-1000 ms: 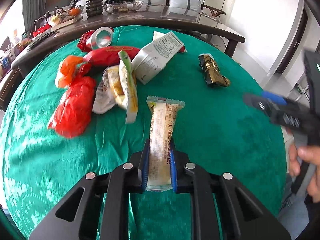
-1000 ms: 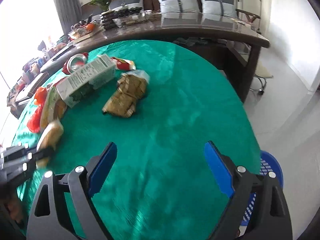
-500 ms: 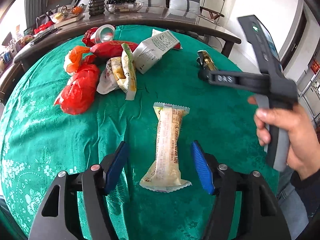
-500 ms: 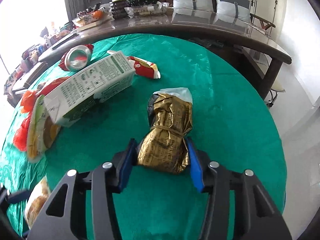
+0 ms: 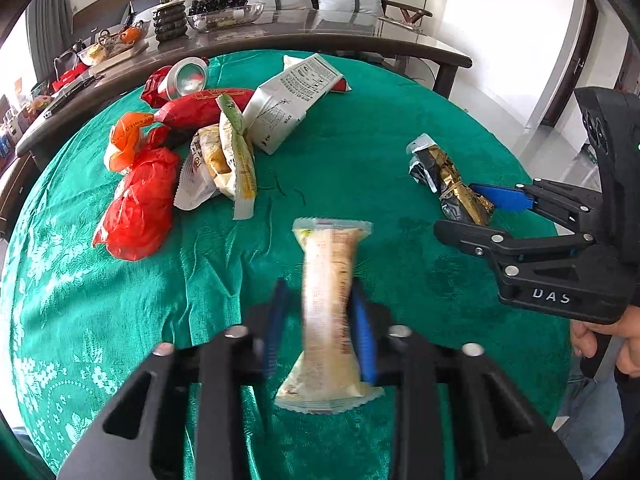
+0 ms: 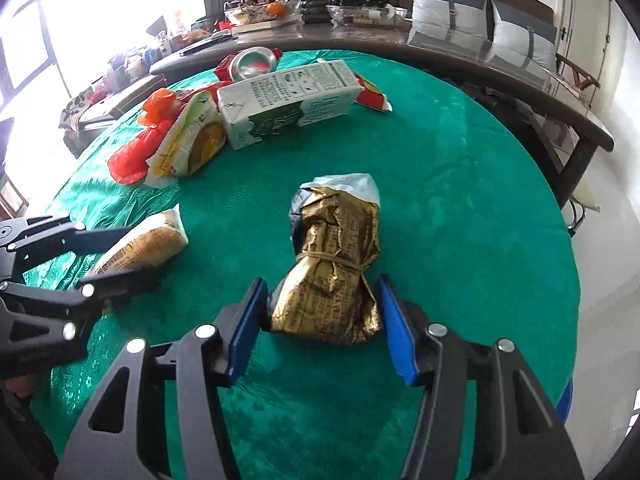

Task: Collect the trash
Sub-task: 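Lift the snack bar and gold packet and carry both over the blue wastebasket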

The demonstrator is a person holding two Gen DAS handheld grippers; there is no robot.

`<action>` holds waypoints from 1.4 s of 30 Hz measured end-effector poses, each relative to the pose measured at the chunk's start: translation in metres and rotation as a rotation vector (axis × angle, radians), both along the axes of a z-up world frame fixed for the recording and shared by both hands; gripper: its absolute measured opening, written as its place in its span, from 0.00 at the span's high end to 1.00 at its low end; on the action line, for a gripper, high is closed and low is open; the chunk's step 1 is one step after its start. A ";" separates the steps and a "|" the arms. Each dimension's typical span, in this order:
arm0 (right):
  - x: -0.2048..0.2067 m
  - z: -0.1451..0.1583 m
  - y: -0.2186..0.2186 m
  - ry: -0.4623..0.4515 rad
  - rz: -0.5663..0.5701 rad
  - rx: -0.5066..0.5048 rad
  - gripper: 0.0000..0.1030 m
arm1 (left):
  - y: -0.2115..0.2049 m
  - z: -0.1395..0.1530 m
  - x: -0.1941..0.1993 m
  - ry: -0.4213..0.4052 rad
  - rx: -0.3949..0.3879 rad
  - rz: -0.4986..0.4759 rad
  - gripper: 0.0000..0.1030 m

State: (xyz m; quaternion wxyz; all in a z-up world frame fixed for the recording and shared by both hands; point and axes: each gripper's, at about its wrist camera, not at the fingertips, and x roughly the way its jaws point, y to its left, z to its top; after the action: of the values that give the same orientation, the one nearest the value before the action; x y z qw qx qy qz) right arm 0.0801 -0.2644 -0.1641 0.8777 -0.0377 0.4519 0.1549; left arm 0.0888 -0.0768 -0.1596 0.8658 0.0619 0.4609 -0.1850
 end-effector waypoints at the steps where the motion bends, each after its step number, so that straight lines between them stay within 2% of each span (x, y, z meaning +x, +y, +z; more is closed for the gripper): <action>1: -0.002 0.000 -0.002 0.002 -0.006 0.007 0.37 | 0.001 0.000 0.000 0.003 -0.006 0.012 0.81; 3: -0.003 0.003 -0.003 0.005 -0.013 0.045 0.31 | 0.003 0.001 0.000 0.006 -0.015 0.056 0.82; 7: -0.001 0.000 0.003 0.022 -0.010 0.076 0.31 | 0.000 0.000 -0.003 -0.001 -0.021 0.105 0.80; 8: -0.001 0.000 0.006 0.011 -0.014 0.047 0.34 | -0.001 0.000 -0.004 -0.006 -0.013 0.106 0.76; 9: 0.000 0.000 0.008 0.007 -0.017 0.007 0.44 | -0.003 -0.001 -0.005 -0.006 -0.010 0.098 0.66; 10: 0.001 0.001 0.008 0.009 -0.016 -0.018 0.48 | -0.004 0.000 -0.006 -0.008 -0.009 0.094 0.55; 12: 0.002 0.001 0.002 0.029 -0.013 -0.003 0.53 | -0.003 0.001 -0.007 -0.016 -0.003 0.091 0.43; 13: 0.002 0.002 -0.001 0.037 -0.012 -0.007 0.55 | -0.003 0.001 -0.008 -0.015 -0.004 0.086 0.40; 22: -0.010 0.006 -0.028 0.088 -0.005 -0.061 0.53 | 0.007 0.001 -0.006 0.028 -0.022 0.051 0.40; 27: -0.011 0.011 -0.041 0.080 -0.031 0.013 0.40 | 0.004 0.001 -0.002 0.039 -0.018 0.040 0.40; 33: -0.005 0.018 -0.044 0.076 -0.067 0.104 0.38 | 0.001 0.002 -0.002 0.044 0.000 0.032 0.41; 38: 0.005 0.015 -0.041 0.074 -0.098 0.105 0.38 | -0.004 0.002 -0.002 0.047 0.011 0.023 0.51; 42: 0.009 0.010 -0.041 0.092 -0.110 0.120 0.40 | -0.004 0.003 -0.003 0.044 0.012 0.019 0.72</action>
State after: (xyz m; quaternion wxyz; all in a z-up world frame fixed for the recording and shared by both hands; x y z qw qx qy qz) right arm 0.0894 -0.3057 -0.1544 0.8638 0.0473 0.4832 0.1348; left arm 0.0859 -0.0809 -0.1570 0.8567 0.0588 0.4814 -0.1755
